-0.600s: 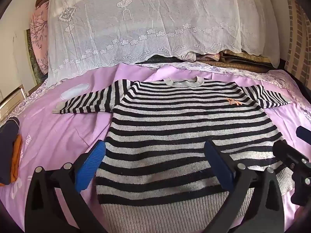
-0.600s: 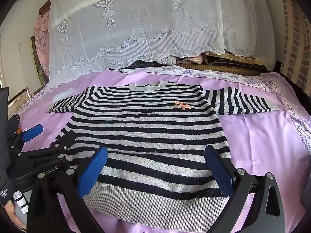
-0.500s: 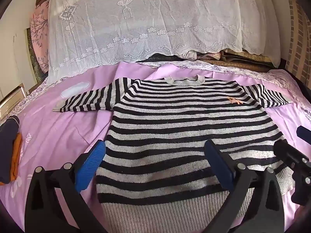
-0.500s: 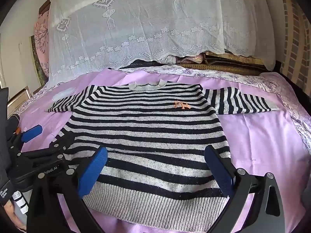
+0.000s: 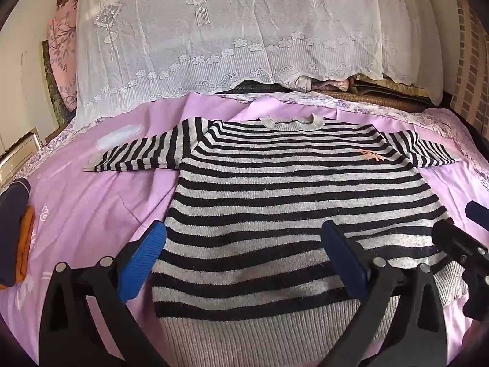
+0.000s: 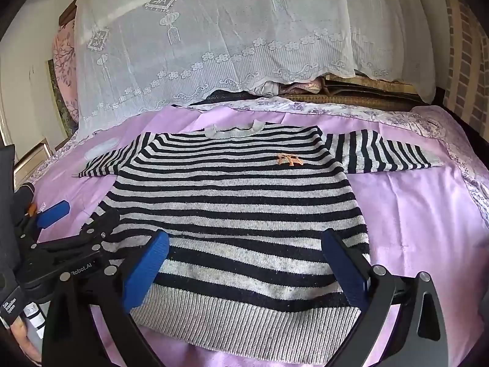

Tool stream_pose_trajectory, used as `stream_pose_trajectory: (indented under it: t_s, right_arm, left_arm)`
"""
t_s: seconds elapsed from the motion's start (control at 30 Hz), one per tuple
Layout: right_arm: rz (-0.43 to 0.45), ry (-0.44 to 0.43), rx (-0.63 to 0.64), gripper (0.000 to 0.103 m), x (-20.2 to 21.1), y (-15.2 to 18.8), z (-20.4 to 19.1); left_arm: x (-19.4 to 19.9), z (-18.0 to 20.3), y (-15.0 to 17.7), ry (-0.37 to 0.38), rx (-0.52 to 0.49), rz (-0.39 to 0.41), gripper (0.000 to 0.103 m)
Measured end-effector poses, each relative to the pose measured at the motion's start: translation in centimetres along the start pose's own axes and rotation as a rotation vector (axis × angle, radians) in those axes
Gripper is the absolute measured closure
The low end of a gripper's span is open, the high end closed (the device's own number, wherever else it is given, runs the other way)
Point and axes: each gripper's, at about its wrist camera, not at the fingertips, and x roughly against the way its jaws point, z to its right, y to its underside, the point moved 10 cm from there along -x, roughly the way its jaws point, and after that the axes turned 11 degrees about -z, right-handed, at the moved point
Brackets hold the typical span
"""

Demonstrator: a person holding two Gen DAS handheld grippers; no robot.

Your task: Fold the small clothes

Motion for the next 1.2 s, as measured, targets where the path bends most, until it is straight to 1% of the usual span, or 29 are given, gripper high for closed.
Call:
stream_pose_trajectory:
  t_s: [0.27, 1.2]
  right_arm:
    - [-0.006, -0.014, -0.011, 0.003, 0.04, 0.12, 0.03]
    - [-0.012, -0.011, -0.026, 0.003, -0.15, 0.36, -0.04]
  left_arm:
    - [-0.13, -0.25, -0.05, 0.002, 0.005, -0.005, 0.004]
    - [-0.25, -0.38, 0.03, 0.002, 0.006, -0.008, 0.004]
